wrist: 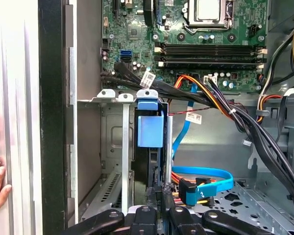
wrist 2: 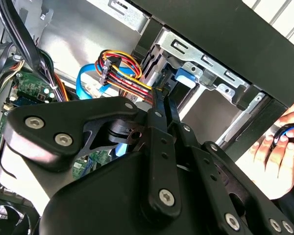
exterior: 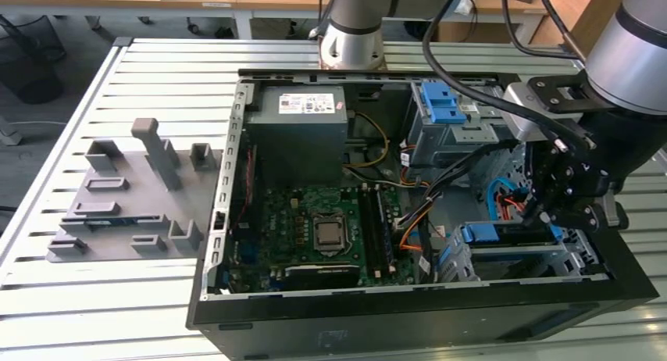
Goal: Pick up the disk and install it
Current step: 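Insert the first disk wire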
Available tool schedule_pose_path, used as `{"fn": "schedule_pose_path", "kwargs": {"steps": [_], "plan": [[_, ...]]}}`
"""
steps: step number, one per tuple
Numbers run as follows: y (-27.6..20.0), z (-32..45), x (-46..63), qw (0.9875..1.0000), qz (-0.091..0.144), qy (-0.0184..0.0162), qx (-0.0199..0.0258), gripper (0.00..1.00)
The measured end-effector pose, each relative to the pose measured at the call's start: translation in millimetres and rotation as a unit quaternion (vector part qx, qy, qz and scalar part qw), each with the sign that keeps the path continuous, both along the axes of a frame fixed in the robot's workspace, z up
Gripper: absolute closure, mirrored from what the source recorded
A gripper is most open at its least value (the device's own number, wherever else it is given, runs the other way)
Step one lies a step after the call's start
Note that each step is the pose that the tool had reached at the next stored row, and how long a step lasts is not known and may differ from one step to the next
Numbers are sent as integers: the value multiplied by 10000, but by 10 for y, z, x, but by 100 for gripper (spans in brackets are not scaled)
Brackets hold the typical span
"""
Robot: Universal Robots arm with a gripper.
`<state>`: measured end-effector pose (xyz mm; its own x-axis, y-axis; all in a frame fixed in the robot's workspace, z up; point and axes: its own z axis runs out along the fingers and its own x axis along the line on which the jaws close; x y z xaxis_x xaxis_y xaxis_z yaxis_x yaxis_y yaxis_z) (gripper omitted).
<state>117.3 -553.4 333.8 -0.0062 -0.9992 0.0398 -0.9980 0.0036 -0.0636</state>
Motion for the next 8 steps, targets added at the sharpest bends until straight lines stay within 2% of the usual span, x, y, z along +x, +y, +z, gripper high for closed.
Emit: {"fn": "schedule_pose_path", "kwargs": {"steps": [8], "plan": [[-3,-18,0,10000,0,0,-1,84]]}}
